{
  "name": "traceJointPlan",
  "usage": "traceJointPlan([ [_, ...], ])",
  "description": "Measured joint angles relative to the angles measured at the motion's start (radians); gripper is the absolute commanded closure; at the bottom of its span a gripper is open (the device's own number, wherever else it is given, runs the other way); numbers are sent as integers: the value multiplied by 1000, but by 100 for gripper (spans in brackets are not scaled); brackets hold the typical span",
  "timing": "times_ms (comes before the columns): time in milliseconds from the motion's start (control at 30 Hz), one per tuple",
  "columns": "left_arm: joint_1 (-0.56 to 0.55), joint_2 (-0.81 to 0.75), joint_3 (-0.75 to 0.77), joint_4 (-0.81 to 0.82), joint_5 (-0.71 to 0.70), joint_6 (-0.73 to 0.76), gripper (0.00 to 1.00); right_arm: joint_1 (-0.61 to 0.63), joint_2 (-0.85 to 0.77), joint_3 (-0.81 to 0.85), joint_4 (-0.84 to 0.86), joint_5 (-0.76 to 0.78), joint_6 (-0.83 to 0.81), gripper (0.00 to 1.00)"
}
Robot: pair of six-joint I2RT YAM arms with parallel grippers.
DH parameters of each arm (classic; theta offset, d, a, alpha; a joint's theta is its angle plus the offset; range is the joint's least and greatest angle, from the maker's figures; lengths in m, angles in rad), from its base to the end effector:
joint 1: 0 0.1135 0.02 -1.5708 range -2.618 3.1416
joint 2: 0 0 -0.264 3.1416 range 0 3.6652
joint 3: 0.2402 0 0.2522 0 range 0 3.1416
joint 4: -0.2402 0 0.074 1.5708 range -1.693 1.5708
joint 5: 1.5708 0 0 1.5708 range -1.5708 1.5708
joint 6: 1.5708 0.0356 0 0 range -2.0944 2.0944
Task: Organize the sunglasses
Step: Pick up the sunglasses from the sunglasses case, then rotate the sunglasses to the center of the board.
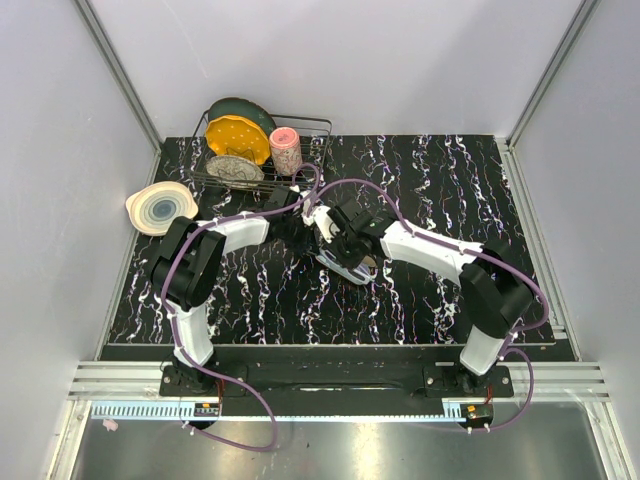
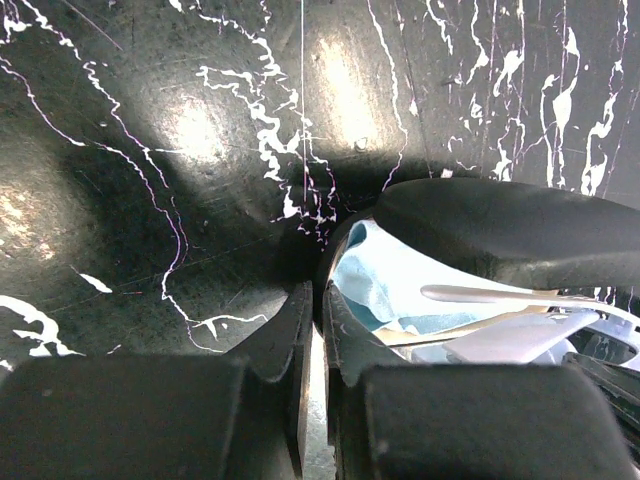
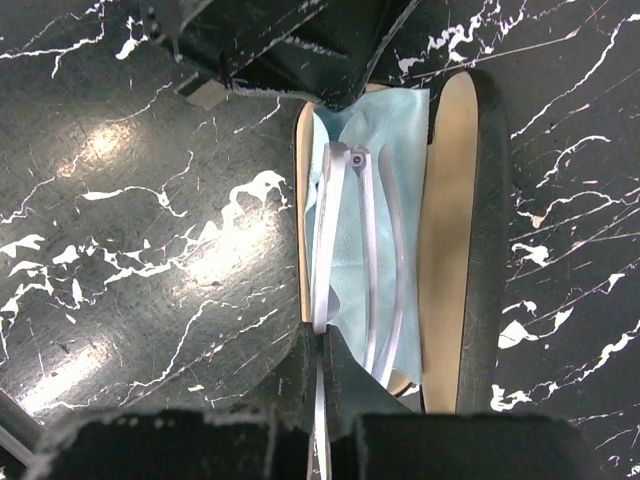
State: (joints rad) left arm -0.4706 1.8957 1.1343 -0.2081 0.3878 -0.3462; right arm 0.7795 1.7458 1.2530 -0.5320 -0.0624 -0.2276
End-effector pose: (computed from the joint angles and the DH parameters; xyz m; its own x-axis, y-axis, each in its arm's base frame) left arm 0.3357 -0.1859 0.1499 -0.8985 0.1047 -0.4263 0.3248 0.8118 -0.4853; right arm 0.2595 0.2596 0.2168 -0.4287 -0.7403 -0.5179 -0.8430 0.5339 -0.0653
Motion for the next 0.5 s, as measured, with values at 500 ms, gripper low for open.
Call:
traceJointPlan([
  [500, 2, 0, -16, 24, -5, -2, 100, -1, 63, 32, -35, 26, 5, 100],
])
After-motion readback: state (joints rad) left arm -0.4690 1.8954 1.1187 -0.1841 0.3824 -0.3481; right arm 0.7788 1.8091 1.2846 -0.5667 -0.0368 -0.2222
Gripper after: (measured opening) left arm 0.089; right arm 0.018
